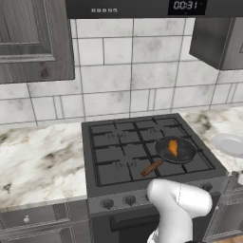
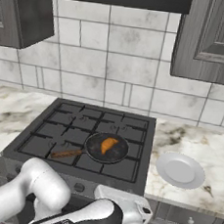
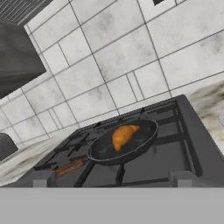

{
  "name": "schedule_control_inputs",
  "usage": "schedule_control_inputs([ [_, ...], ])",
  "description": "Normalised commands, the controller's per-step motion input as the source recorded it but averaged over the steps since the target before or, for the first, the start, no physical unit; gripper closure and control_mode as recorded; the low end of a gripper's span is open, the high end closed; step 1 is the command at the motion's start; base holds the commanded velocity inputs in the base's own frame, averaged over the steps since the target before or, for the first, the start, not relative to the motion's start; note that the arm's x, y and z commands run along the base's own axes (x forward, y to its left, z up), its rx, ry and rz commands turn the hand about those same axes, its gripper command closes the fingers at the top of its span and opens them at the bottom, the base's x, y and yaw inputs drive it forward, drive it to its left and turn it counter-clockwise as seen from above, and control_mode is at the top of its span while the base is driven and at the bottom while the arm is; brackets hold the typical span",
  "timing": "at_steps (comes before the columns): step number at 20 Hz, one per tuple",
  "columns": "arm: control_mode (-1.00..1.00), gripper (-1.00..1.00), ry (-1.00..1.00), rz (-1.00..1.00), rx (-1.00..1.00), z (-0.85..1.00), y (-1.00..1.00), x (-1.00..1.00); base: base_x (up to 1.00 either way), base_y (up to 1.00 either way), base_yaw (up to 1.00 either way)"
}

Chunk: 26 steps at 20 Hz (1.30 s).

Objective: Pick the croissant and place it on the pan. Then turn on the stove to warm the croissant.

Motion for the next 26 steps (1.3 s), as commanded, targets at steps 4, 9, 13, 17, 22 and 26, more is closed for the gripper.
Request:
schedule_control_inputs([
  [4, -1.0, -1.0, -0.18, 0.0, 0.02, -0.21, 0.0, -0.02, 0.0, 0.0, 0.0],
  [9, -1.0, -1.0, -0.17, 0.0, 0.01, -0.19, 0.0, -0.04, 0.0, 0.0, 0.0],
  [13, -1.0, -1.0, -0.16, -0.01, 0.0, -0.14, 0.0, -0.04, 0.0, 0.0, 0.0],
  [17, -1.0, -1.0, -0.1, -0.03, 0.0, -0.05, 0.0, -0.12, 0.0, 0.0, 0.0],
  [22, -1.0, -1.0, -0.04, -0.05, 0.0, -0.09, 0.0, -0.11, 0.0, 0.0, 0.0],
  [26, -1.0, -1.0, -0.02, -0.05, 0.0, -0.12, 0.0, -0.1, 0.0, 0.0, 0.0],
])
